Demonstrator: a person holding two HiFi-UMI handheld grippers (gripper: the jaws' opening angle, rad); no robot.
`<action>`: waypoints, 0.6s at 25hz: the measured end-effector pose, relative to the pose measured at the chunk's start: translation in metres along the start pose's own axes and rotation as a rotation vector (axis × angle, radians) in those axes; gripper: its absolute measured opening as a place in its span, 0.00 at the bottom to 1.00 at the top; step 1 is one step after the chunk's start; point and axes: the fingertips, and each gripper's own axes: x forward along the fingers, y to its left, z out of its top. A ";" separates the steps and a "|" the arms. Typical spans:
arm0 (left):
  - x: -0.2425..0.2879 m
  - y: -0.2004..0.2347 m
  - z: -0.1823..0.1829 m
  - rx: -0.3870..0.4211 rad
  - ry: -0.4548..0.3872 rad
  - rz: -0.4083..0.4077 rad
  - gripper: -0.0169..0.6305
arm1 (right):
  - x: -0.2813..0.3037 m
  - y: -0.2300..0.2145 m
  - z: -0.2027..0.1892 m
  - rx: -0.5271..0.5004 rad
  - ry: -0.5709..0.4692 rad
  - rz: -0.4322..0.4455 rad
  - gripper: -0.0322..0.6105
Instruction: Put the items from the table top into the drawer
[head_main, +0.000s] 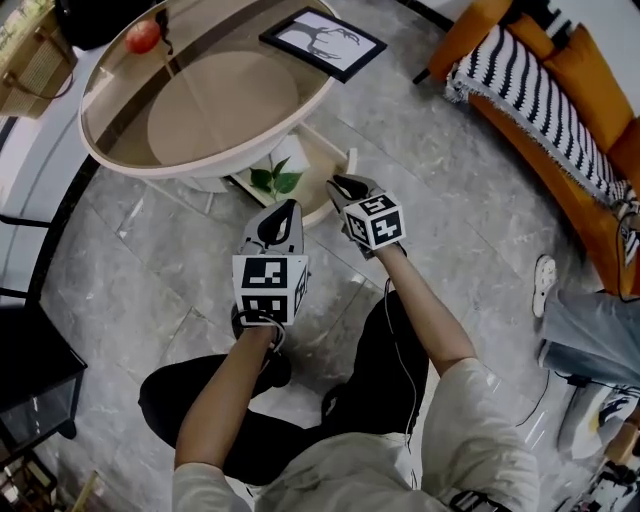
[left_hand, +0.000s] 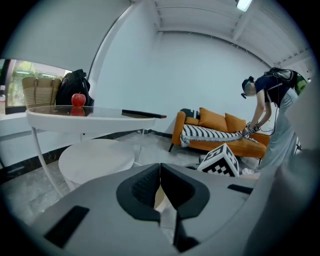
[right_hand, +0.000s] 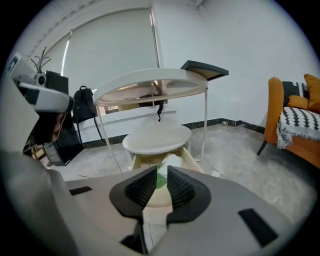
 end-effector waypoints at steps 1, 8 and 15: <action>0.000 0.002 -0.008 0.012 0.016 0.008 0.06 | -0.004 -0.001 -0.001 0.008 -0.006 -0.004 0.18; 0.004 0.008 -0.022 0.024 0.044 0.018 0.06 | -0.023 -0.001 0.000 0.034 -0.040 0.010 0.11; 0.005 0.000 0.008 -0.074 -0.034 -0.033 0.06 | -0.032 -0.004 0.040 0.075 -0.143 -0.021 0.10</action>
